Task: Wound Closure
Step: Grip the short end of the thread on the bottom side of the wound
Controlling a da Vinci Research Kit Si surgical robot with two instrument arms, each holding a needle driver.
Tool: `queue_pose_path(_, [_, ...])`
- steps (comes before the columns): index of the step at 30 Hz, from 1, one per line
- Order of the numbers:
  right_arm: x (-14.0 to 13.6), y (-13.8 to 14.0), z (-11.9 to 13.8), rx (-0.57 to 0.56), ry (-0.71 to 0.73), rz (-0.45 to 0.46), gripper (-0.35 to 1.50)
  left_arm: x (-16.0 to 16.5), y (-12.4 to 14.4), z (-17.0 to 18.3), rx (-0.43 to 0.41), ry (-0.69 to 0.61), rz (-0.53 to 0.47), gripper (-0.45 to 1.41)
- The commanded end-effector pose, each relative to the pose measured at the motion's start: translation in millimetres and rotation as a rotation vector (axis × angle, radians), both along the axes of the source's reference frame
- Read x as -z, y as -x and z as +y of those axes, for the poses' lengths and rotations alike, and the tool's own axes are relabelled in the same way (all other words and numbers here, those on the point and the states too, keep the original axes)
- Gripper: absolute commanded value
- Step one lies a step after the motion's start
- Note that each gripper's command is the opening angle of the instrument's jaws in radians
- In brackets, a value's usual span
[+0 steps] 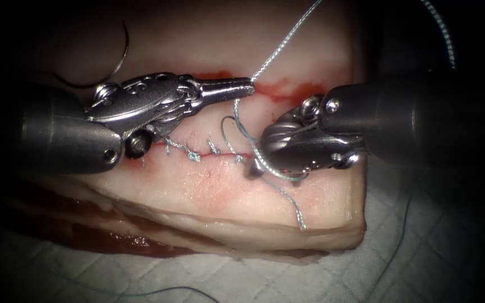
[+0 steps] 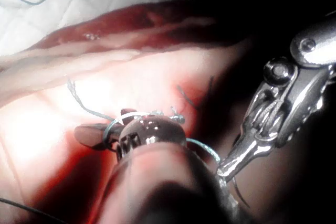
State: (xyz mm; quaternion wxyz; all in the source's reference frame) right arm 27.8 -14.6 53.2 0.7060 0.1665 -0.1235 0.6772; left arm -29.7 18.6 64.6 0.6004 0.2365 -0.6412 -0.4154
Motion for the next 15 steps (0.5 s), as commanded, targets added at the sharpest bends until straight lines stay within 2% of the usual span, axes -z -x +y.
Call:
queue_pose_path(1, [-0.6,-1.1,0.1,0.004,0.006,0.005,0.84,-0.5,0.5,0.1,0.000,0.001,0.000,-0.45])
queue_pose_path(3, [-0.7,-1.1,0.0,0.005,0.008,0.005,0.84,-0.4,0.5,0.1,0.000,0.001,-0.001,-0.45])
queue_pose_path(6, [-0.4,-0.8,-0.3,0.021,0.007,0.013,0.61,-0.5,0.5,0.1,-0.001,0.002,-0.001,-0.45])
queue_pose_path(8, [-0.3,-0.7,-0.4,0.023,0.006,0.014,0.57,-0.5,0.5,0.1,-0.001,0.002,-0.001,-0.45])
queue_pose_path(9, [-0.1,-0.4,-0.6,0.026,0.004,0.017,0.41,-0.5,0.4,0.1,-0.002,0.002,-0.001,-0.45])
queue_pose_path(11, [0.0,-0.3,-0.8,0.028,0.004,0.018,0.37,-0.6,0.5,0.1,-0.001,0.003,0.000,-0.45])
queue_pose_path(12, [0.0,-0.2,-0.8,0.029,0.004,0.018,0.17,-0.6,0.5,0.1,-0.001,0.003,0.000,-0.45])
queue_pose_path(14, [0.0,-0.1,-0.8,0.030,0.005,0.019,-0.35,-0.6,0.5,0.1,-0.001,0.003,0.000,-0.45])
queue_pose_path(15, [0.0,-0.1,-0.8,0.030,0.005,0.019,-0.35,-0.6,0.5,0.1,-0.001,0.003,0.000,-0.45])
